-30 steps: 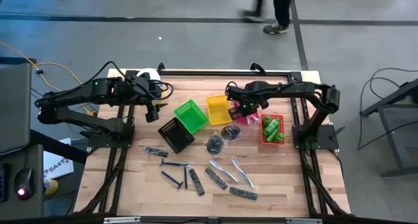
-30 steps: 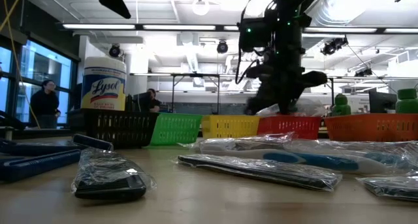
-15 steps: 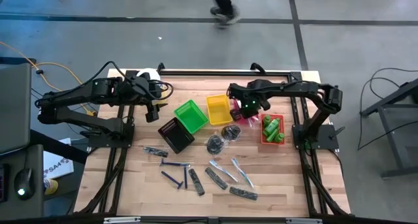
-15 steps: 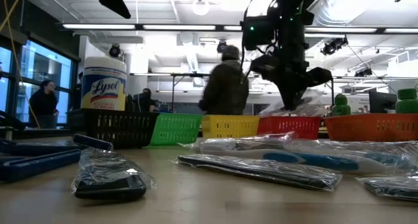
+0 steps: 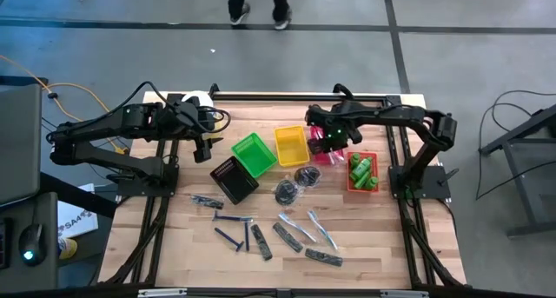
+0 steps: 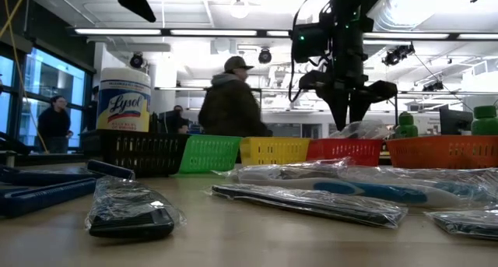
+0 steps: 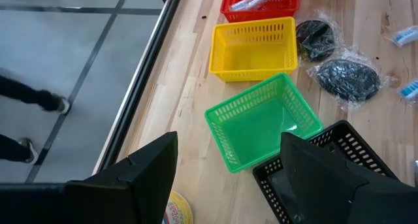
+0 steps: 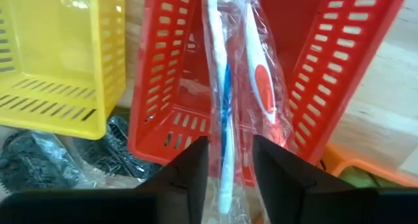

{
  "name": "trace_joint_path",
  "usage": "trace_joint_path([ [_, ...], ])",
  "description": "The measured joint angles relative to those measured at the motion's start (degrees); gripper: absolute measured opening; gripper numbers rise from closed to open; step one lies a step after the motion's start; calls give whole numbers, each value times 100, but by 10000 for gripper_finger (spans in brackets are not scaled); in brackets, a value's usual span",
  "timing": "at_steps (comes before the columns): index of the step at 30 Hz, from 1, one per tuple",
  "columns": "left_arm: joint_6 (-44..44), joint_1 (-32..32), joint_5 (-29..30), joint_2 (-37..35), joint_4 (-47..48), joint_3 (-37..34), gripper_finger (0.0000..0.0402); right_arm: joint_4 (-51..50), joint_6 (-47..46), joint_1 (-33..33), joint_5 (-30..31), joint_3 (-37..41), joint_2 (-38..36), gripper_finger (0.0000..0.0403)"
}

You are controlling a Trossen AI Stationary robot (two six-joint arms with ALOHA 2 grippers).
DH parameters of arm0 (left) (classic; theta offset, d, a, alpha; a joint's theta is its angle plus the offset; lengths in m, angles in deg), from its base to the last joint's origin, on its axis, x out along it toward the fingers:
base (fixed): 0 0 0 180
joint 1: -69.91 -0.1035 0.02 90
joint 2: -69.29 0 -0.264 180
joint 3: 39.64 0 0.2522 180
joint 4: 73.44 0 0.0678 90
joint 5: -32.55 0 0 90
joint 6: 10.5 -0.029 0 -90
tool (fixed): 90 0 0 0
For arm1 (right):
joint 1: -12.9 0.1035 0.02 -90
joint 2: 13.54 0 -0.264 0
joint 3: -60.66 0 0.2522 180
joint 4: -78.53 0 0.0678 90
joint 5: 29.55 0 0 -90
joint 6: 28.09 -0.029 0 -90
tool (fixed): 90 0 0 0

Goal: Pick & Place Travel size toiletries
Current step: Put the blue toothbrush into the red bin

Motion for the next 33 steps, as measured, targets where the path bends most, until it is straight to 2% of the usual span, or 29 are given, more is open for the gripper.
trace_joint_path([
  [6, 0, 0, -2, 0, 2, 0, 260, -88, -238, 84, 121, 0, -445, 171],
  [10, 0, 0, -4, 0, 3, 0, 260, -144, -623, 365, -69, 2, -877, 187],
  [16, 2, 0, -4, 0, 4, 0, 260, -130, -1180, 1324, -292, 0, -1285, 177],
  [24, 2, 0, -5, -2, 4, 0, 260, 15, -2125, 2968, -274, 0, -1287, 161],
  [33, 0, 0, -42, -2, 4, 0, 260, 983, -2854, 4257, -231, 0, -1050, 153],
])
